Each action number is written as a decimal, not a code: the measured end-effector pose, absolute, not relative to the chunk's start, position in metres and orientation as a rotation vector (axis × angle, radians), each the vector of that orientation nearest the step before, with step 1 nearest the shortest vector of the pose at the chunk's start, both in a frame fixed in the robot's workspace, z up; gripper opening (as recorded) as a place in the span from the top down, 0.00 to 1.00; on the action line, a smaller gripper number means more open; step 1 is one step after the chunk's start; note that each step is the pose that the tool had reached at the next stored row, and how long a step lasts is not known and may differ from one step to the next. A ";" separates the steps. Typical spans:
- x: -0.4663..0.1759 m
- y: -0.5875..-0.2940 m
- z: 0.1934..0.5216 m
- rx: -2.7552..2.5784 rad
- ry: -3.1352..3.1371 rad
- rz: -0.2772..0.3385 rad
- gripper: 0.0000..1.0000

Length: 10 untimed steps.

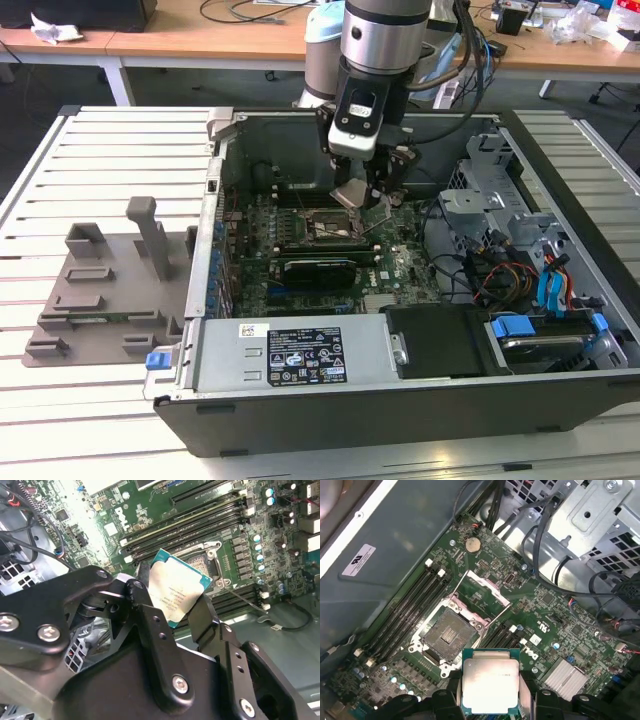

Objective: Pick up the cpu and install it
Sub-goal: 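Place the cpu into insertion slot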

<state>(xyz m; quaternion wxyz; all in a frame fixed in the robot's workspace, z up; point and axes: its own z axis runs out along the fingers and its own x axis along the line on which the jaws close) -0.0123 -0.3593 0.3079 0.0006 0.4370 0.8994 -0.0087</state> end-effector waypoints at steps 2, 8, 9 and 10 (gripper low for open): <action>-0.012 -0.359 0.308 1.418 2.802 -0.027 0.45; -0.012 -0.359 0.308 1.509 2.755 -0.027 0.45; -0.012 -0.359 0.308 1.514 2.752 -0.028 0.45; -0.012 -0.359 0.308 1.522 2.748 -0.028 0.45</action>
